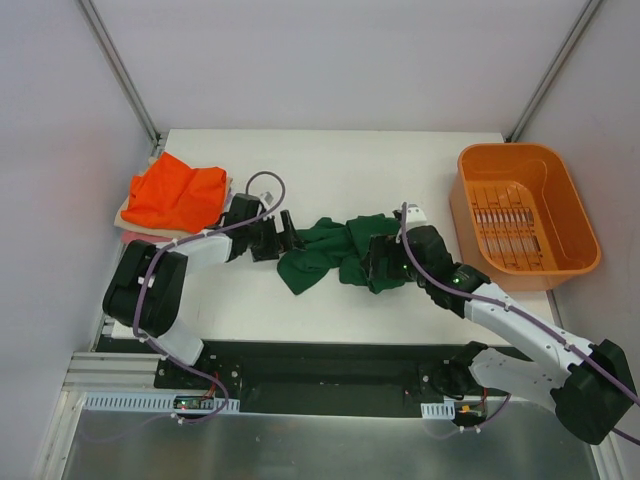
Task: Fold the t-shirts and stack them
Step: Flatten out the tshirt
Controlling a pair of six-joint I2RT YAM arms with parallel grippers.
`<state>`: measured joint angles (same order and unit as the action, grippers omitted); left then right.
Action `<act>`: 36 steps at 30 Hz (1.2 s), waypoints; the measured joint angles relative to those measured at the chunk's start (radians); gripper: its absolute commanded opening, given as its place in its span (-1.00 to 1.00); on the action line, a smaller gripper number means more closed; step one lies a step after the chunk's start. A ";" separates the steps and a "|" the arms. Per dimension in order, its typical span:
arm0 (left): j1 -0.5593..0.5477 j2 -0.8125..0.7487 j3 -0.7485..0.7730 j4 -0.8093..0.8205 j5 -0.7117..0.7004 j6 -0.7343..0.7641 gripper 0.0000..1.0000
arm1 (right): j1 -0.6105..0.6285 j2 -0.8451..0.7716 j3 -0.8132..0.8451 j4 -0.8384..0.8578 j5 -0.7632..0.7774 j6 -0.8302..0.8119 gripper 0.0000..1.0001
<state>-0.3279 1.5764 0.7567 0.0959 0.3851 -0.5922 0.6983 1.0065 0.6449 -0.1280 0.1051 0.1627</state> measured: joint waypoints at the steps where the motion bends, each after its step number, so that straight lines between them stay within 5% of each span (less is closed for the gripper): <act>1: -0.010 0.016 0.015 0.007 0.001 0.002 0.65 | 0.000 0.000 0.000 0.003 -0.008 -0.010 0.93; 5: -0.056 0.079 0.061 0.027 -0.004 0.007 -0.40 | 0.000 0.019 0.014 0.000 -0.008 -0.052 0.94; 8: -0.072 0.109 0.065 0.020 -0.018 0.014 -1.00 | 0.000 0.122 0.112 -0.017 0.012 -0.108 0.97; 16: -0.072 0.093 0.061 0.000 -0.059 0.028 -1.00 | 0.022 0.515 0.507 -0.095 0.089 -0.219 0.77; 23: -0.072 0.039 0.052 -0.016 -0.088 0.032 -1.00 | 0.084 0.777 0.666 -0.214 0.227 -0.217 0.45; 26: -0.072 0.034 0.052 -0.025 -0.106 0.035 -1.00 | 0.095 0.840 0.689 -0.254 0.329 -0.199 0.09; 30: -0.072 0.031 0.052 -0.033 -0.125 0.036 -1.00 | 0.093 0.871 0.692 -0.273 0.442 -0.180 -0.75; 36: -0.072 -0.067 0.051 -0.097 -0.218 0.061 -1.00 | 0.092 0.702 0.587 -0.235 0.548 -0.182 -0.98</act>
<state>-0.4000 1.5097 0.8074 -0.0010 0.1669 -0.5308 0.7902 1.7088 1.2324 -0.3630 0.6529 -0.0193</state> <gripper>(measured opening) 0.014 0.047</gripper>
